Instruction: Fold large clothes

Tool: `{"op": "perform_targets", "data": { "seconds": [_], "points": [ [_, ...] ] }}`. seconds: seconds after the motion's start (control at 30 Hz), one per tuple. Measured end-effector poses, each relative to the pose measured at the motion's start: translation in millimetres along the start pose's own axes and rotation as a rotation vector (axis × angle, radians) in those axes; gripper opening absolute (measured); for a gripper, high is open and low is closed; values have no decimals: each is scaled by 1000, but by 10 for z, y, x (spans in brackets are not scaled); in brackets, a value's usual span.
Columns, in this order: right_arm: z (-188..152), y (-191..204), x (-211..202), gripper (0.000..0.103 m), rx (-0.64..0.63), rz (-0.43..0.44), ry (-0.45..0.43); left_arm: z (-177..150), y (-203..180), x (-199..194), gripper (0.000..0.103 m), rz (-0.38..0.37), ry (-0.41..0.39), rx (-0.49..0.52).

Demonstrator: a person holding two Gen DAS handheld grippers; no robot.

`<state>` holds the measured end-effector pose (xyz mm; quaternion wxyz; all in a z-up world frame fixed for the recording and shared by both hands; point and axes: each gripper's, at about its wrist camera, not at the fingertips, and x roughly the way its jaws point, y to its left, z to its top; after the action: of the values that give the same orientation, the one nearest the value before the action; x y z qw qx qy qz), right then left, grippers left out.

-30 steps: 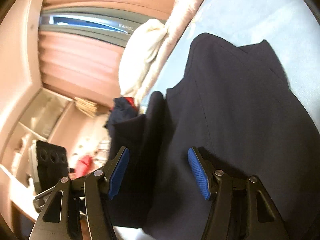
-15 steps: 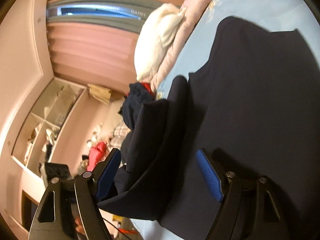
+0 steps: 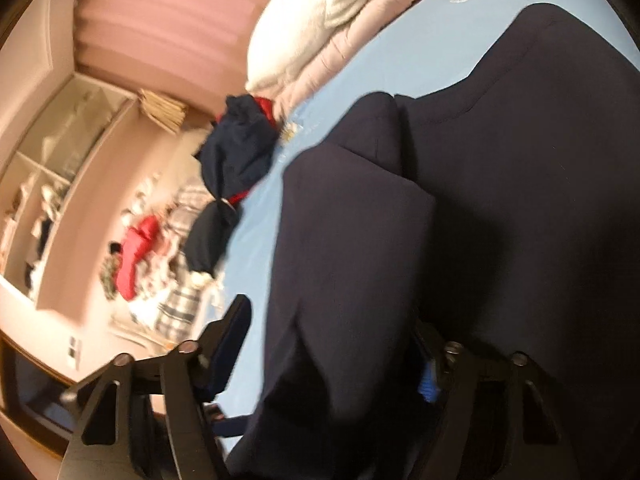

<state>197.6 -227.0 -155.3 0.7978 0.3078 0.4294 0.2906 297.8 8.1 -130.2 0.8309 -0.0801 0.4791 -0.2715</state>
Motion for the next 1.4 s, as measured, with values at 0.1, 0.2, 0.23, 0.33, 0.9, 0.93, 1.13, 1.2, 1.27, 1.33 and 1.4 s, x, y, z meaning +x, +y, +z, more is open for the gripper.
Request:
{"op": "perform_targets", "data": {
  "seconds": [0.1,0.2,0.23,0.33,0.9,0.93,1.13,1.2,1.27,1.33,1.4],
  "points": [
    [-18,87,114,34,-80,-113,30,-48,101,-137,60,-60,-26,-47],
    [-76,244,72,19,-169,-169,-6,-117,239,-361,61,-99,-62,-95],
    [-89,319,27,15,-196,-180,-26,-140,295,-447,61,-105,-75,-112],
    [-109,516,-109,11,-263,-207,-86,-233,428,-652,63,-84,-101,-150],
    [108,134,-1509,7,-174,-224,-322,-163,173,-593,63,-48,-92,-41],
    [102,-34,-1532,7,-138,-208,-311,-85,189,-523,63,-45,-88,-30],
    [36,-760,-1330,7,-20,-204,-234,237,-140,-187,63,-21,-60,65],
    [38,-862,-1292,7,12,-182,-241,326,-192,-94,63,-6,-54,99],
    [42,-960,-1240,8,39,-162,-237,380,-311,22,63,26,-45,157],
    [36,-1008,-1206,16,66,-170,-210,362,-381,152,63,57,-17,205],
    [14,-959,-1281,17,70,-195,-219,362,-423,292,63,102,10,246]
  ]
}}
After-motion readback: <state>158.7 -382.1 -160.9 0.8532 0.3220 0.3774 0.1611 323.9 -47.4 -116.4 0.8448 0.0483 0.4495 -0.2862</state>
